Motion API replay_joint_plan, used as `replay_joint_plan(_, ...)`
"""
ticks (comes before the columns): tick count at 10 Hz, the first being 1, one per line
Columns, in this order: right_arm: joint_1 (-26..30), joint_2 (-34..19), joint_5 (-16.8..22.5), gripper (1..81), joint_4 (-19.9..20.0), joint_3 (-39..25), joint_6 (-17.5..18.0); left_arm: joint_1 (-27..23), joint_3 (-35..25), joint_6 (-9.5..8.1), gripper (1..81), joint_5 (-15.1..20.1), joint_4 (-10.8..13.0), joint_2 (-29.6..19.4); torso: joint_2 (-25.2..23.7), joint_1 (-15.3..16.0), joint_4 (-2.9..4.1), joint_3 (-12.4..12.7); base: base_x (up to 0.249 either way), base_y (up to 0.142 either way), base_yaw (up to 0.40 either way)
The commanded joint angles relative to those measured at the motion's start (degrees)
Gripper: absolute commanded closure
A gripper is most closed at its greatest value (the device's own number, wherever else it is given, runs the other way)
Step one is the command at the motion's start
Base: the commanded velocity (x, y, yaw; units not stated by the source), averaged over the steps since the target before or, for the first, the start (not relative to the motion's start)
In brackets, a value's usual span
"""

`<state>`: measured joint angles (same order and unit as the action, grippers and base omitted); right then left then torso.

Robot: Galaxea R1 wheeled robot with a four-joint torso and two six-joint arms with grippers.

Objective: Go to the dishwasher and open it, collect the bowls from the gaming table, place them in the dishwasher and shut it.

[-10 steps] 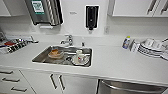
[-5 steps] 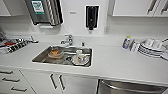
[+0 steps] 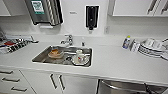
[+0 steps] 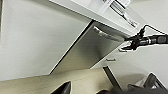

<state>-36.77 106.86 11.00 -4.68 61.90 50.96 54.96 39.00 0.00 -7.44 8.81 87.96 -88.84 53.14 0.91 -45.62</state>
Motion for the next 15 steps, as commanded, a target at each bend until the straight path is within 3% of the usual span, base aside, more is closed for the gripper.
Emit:
replay_joint_plan(1,7.27,-3.12,6.84,1.0,0.99,0.91,9.15,-3.67,-1.82,0.44,1.0,1.9,1.03,-2.25,0.0,0.0,0.0,0.0,0.0,0.0,0.0)
replay_joint_plan(8,7.18,-3.21,8.87,1.0,2.84,8.84,15.4,-3.67,-1.65,0.79,1.0,2.42,1.21,-1.9,0.0,0.0,0.0,0.0,0.0,0.0,0.0)
replay_joint_plan(15,11.4,-8.13,9.13,1.0,4.68,7.26,16.02,-3.67,-1.55,0.79,1.0,2.69,1.21,-1.28,0.0,0.0,0.0,-0.02,0.0,0.0,0.0)
